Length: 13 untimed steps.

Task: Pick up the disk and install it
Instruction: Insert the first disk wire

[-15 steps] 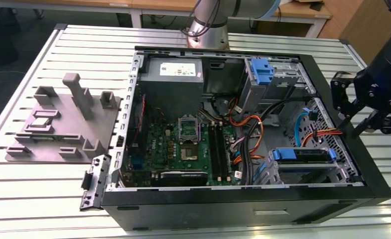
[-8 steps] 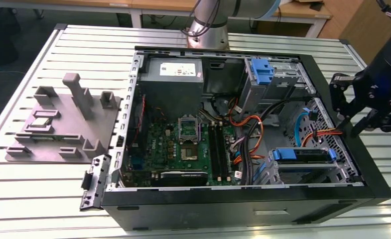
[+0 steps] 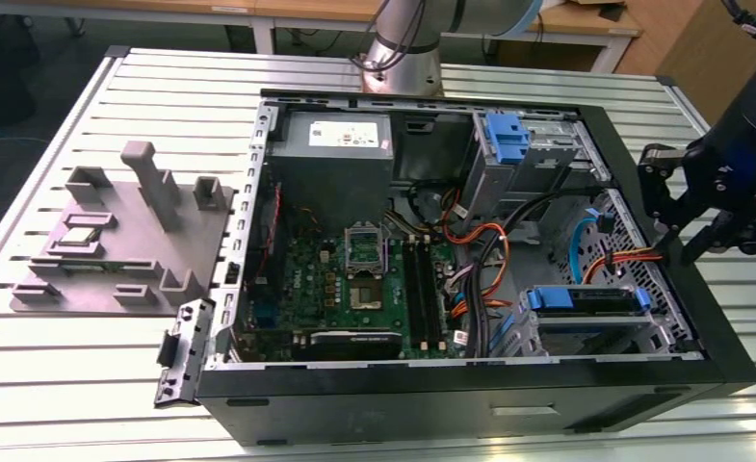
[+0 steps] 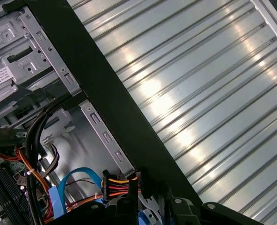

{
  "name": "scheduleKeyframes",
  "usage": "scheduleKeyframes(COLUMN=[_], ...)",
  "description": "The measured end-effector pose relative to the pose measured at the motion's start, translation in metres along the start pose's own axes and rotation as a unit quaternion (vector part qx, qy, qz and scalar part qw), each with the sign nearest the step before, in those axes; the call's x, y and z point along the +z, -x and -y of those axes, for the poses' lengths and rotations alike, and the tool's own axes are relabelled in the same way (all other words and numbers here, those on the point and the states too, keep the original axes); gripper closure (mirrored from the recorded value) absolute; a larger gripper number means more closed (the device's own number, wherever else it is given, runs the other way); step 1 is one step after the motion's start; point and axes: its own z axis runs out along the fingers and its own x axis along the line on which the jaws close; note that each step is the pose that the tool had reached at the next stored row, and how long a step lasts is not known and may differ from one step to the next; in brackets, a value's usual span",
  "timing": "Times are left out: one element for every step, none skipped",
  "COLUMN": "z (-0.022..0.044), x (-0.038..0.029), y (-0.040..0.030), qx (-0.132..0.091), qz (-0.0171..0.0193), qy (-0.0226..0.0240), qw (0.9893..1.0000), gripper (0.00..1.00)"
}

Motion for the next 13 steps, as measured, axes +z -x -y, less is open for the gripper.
scheduleKeyframes(z=[0.0001,0.0003,0.0002,0.0002,0.0003,0.0004,0.0008,0.0012,0.0018,0.0026,0.0032,0.0038,0.0040], x=[0.0000,0.0000,0.0000,0.0001,0.0000,0.0001,0.0002,0.0002,0.0002,0.0004,0.0006,0.0008,0.0011], y=[-0.0002,-0.0003,-0.0003,-0.0003,-0.0004,-0.0007,-0.0011,-0.0018,-0.0027,-0.0039,-0.0048,-0.0056,-0.0059], qx=[0.000,-0.001,-0.003,-0.005,-0.007,-0.008,-0.009,-0.009,-0.010,-0.010,-0.010,-0.011,-0.012], qz=[0.0003,0.0010,0.0017,0.0025,0.0037,0.0050,0.0064,0.0078,0.0095,0.0116,0.0134,0.0150,0.0161], qy=[0.0002,0.0008,0.0017,0.0027,0.0038,0.0049,0.0061,0.0070,0.0082,0.0098,0.0111,0.0123,0.0133], qw=[1.0000,1.0000,1.0000,1.0000,1.0000,0.9999,0.9999,0.9999,0.9999,0.9998,0.9998,0.9998,0.9997], gripper=[0.69,0.69,0.69,0.69,0.69,0.69,0.69,0.69,0.69,0.69,0.69,0.69,0.69])
